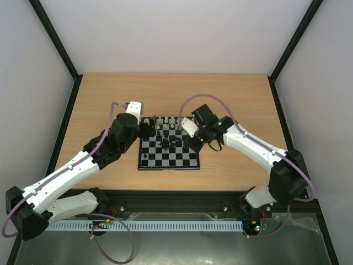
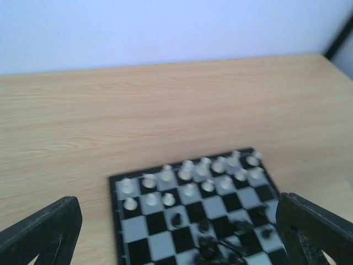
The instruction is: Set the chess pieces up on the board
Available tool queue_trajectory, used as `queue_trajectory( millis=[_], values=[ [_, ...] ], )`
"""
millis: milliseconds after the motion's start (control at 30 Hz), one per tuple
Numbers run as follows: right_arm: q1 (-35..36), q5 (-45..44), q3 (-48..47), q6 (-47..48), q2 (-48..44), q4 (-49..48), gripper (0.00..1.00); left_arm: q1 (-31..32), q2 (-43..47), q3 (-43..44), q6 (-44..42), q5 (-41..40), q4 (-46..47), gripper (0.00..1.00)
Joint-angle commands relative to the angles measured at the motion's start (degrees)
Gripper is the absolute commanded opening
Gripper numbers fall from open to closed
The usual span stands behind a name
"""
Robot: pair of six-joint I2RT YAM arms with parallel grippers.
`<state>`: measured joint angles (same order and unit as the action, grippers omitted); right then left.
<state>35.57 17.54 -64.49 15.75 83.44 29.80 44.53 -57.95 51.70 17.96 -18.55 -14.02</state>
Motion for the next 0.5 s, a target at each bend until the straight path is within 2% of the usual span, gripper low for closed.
queue_trajectory(
  millis=[0, 67, 200, 400, 467],
  values=[
    [6.26, -9.24, 4.37, 4.63, -0.67, 0.15, 0.02, -3.3, -2.64, -0.12, 2.32, -15.2, -0.46, 0.99],
    [8.62, -10.47, 5.41, 5.06, 0.28, -0.29, 0.01, -5.18, -5.02, -0.22, -3.0, -8.33, 0.03, 0.99],
    [11.13, -10.66, 5.49, 4.93, 3.03, -0.67, 0.01, -8.2, -5.99, -2.42, -2.23, 0.54, 1.58, 0.99],
    [12.41, -9.87, 6.23, 4.99, 4.41, -1.3, 0.01, -11.81, -5.15, -3.48, 4.1, -1.34, 1.45, 0.99],
    [12.42, -9.84, 7.34, 5.28, 4.36, -1.73, 0.01, -12.69, -5.5, -2.75, 4.7, 0.31, 1.18, 0.99]
  ],
)
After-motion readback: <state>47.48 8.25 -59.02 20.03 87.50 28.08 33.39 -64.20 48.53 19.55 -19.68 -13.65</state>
